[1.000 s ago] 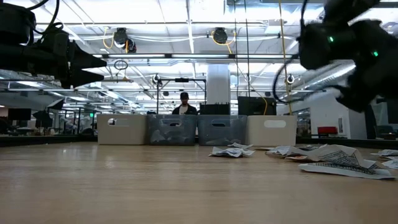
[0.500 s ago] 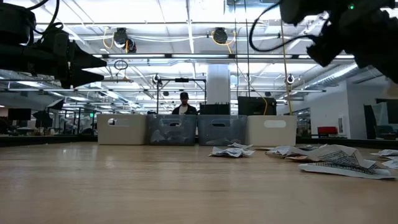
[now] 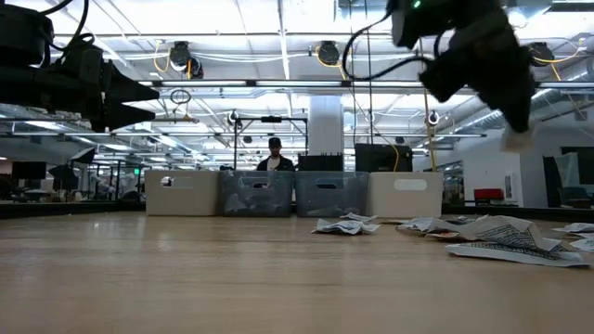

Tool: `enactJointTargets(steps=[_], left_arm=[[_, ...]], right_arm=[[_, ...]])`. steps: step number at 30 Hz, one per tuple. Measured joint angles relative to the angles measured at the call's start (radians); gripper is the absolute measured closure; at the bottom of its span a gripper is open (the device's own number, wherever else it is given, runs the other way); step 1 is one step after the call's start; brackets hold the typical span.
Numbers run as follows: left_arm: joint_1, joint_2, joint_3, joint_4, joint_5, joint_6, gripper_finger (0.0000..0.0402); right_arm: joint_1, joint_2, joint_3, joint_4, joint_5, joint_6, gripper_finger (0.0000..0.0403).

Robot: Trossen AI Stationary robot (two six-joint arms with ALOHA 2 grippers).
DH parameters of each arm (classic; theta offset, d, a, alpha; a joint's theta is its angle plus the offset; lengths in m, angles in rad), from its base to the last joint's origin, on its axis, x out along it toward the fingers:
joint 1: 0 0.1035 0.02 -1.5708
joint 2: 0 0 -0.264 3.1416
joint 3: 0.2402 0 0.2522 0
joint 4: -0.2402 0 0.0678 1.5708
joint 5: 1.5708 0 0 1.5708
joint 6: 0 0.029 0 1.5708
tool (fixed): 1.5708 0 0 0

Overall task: Pick & Place First Aid Supplies
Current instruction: Put the ointment pack into the right black bin

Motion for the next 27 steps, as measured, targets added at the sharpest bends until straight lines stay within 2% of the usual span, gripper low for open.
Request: enactJointTargets(steps=[5,11,20,27], left_arm=[[0.0,0.0,0.0,0.0,0.0,0.0,0.0009],[0.0,0.0,0.0,0.0,0.0,0.0,0.0009],[0.0,0.0,0.0,0.0,0.0,0.0,0.0009],[0.0,0.0,0.0,0.0,0.0,0.0,0.0009]], right_arm=[[-0.125,0.096,0.076,0.009,0.003,-0.149,0.0403],[-0.269,0.251,0.27,-0.002,0.006,-0.313,0.0403],[-0.451,0.555,0.7,-0.104,0.031,-0.509,0.0403],[-0.526,0.773,1.047,-0.199,0.035,-0.574,0.0403]])
